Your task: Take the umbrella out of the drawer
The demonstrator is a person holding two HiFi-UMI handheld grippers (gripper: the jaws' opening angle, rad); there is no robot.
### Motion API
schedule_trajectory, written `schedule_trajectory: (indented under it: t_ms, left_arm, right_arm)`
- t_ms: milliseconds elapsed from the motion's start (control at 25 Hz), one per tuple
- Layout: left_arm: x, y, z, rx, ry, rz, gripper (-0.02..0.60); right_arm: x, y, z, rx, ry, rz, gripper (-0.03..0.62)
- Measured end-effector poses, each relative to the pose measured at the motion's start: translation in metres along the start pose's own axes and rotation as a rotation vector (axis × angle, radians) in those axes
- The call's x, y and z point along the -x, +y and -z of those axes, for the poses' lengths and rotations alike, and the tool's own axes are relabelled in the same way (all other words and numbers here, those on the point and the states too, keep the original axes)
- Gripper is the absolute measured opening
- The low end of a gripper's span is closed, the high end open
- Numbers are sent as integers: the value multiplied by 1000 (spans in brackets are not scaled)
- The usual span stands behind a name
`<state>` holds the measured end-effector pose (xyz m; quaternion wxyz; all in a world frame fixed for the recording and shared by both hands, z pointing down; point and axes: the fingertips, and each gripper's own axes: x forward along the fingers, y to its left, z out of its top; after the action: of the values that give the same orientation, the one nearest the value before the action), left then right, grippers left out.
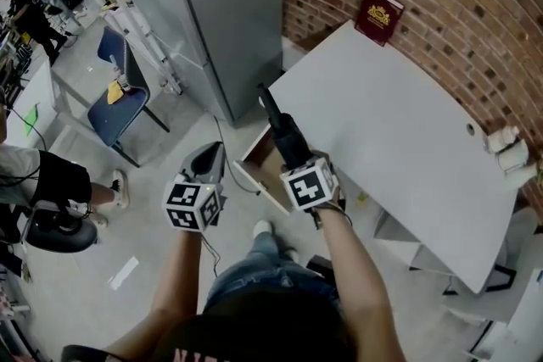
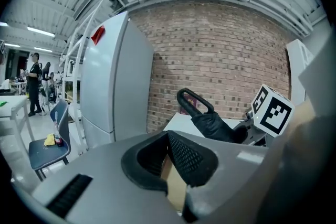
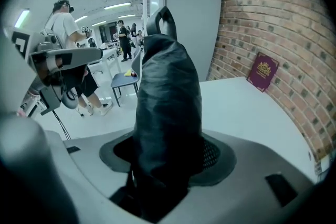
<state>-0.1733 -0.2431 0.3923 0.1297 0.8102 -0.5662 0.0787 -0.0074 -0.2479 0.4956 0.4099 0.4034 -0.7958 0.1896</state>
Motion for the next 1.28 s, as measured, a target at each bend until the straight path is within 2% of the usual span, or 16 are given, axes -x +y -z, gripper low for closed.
schedule_trajectory:
  t_ms: [400,640,880,1080,1280]
  left_arm:
    - [-7,-13,-48,-52,-87,23,-1]
    - [-8,-21,-80,-86,-152,41,-1]
    - [-11,-33,-108,-123,-211,56,0]
    - [-13,-39,-121,-141,-241,66,-1]
    - [-15,-41,-132,-151,-263,67,-1]
  right_arm:
    - [62,-6,-52,54,-200,17,255]
    - [106,-17,-80,21,-374,60,255]
    - [148,-39,-95,41,-519,155,255]
    - [181,-61,-99,-14,-648,216,255]
    - [207,-86,-97,-67,-728,316,255]
